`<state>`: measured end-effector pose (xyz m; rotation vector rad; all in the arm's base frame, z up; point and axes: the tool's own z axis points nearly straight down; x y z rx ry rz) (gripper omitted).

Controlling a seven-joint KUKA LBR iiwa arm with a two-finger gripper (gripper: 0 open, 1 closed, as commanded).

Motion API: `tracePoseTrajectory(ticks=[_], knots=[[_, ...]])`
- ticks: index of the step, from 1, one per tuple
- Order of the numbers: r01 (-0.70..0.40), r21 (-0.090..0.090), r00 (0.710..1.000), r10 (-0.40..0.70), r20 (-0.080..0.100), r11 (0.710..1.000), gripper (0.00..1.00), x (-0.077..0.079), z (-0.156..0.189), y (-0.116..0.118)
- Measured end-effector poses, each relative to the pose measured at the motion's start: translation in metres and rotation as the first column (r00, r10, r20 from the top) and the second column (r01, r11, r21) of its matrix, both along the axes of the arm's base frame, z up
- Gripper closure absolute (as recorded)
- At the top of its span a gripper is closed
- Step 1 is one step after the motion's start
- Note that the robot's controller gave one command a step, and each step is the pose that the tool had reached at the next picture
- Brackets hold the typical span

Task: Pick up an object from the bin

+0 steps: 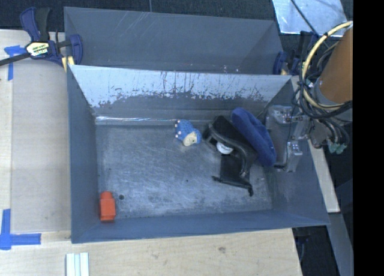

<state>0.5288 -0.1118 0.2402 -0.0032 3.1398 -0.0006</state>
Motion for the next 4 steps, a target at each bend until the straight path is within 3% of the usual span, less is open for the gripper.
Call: tracePoseTrajectory(ticks=[1,2,3,4], knots=[[-0.015,-0.006,0.999,0.015,0.028,1.0,0.0,0.055,-0.159,-0.034],[-0.017,-0.005,0.999,0.017,0.029,1.0,1.0,0.055,-0.155,-0.033],[-0.451,-0.006,0.893,0.451,0.005,0.893,1.0,0.015,-0.057,-0.037],[-0.475,-0.006,0.88,0.475,0.006,0.88,1.0,0.025,-0.005,-0.033]])
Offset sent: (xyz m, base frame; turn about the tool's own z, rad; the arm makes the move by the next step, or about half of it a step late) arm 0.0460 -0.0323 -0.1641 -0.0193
